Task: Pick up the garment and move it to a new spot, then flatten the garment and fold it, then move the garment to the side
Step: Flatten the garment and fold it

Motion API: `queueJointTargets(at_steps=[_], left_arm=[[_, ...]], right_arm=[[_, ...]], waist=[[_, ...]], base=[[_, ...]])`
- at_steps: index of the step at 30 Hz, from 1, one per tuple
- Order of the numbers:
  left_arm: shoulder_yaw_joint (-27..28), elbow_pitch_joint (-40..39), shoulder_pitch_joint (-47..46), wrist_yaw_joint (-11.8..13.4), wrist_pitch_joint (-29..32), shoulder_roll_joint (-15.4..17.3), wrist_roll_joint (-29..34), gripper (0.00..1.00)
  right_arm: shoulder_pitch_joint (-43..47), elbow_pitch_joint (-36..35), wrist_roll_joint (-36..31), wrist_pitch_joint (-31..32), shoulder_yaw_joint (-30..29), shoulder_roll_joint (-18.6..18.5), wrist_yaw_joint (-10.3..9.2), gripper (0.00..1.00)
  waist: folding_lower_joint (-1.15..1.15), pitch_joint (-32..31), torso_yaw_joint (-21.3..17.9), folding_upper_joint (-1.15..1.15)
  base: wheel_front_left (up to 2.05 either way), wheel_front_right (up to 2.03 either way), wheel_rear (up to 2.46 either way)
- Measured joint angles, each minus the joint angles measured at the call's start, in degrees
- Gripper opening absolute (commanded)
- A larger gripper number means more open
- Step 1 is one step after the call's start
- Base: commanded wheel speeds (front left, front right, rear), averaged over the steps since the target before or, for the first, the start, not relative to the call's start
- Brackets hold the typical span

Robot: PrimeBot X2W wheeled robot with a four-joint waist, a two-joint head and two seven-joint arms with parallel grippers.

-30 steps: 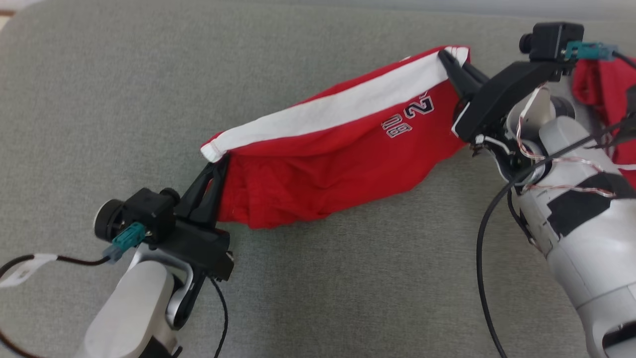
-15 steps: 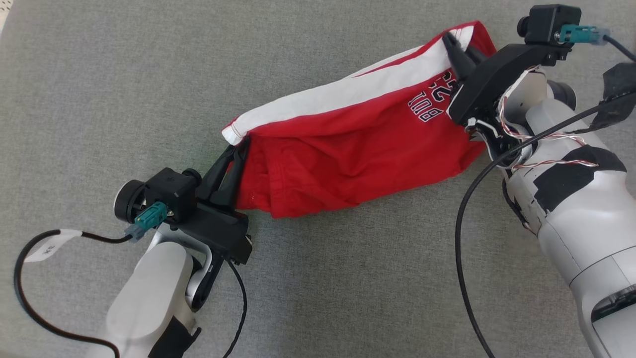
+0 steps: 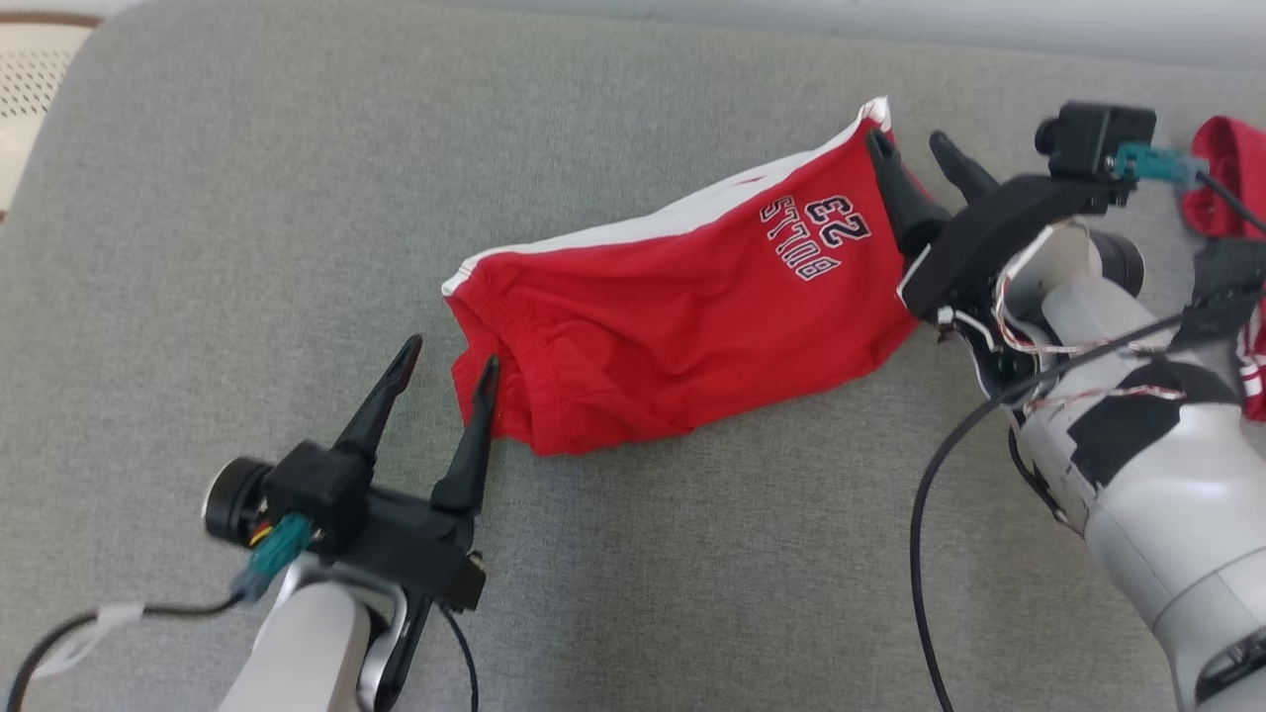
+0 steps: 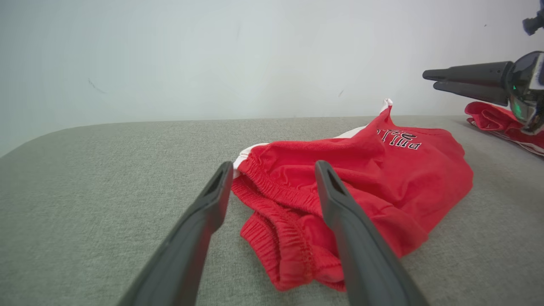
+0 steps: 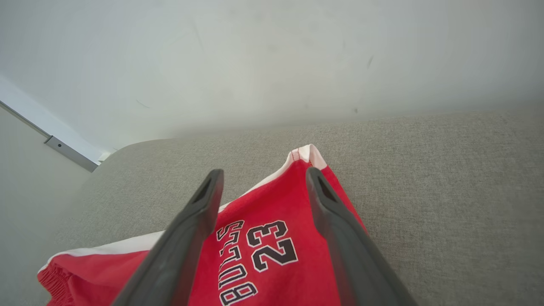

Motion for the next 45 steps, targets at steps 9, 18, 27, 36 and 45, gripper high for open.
queueJointTargets(at_steps=[9,18,27,36,45], left_arm=[[5.9,-11.7,11.3,5.0,0.0,0.0,4.5,1.00],[9.4,-17.8,20.3,6.7,0.0,-1.7,5.3,1.00],[10.9,-19.0,20.8,5.7,0.0,-2.6,6.0,1.00],[10.9,-19.0,20.5,5.2,0.0,-3.6,6.3,1.00],[11.2,-18.9,20.2,5.2,0.0,-4.0,6.3,1.00]], right_arm=[[7.1,-2.6,1.6,-5.1,3.6,-4.4,0.00,1.00],[14.1,-0.8,2.3,-7.4,5.0,-5.8,0.00,1.00],[13.2,2.9,3.3,-6.0,4.2,-4.5,0.00,1.00],[11.1,9.5,4.5,-4.1,3.1,-2.4,0.00,1.00],[8.7,12.3,4.5,-3.0,3.9,-1.5,0.00,0.16]], waist=[[0.00,-4.9,-0.8,0.00],[-0.01,-8.0,-0.4,0.00],[0.00,-7.0,0.8,-0.01],[0.01,-4.9,3.5,0.00],[0.01,-2.8,5.6,0.00]], base=[[0.00,0.00,0.00],[0.00,0.00,0.00],[0.00,0.00,0.00],[0.00,0.00,0.00],[0.00,0.00,0.00]])
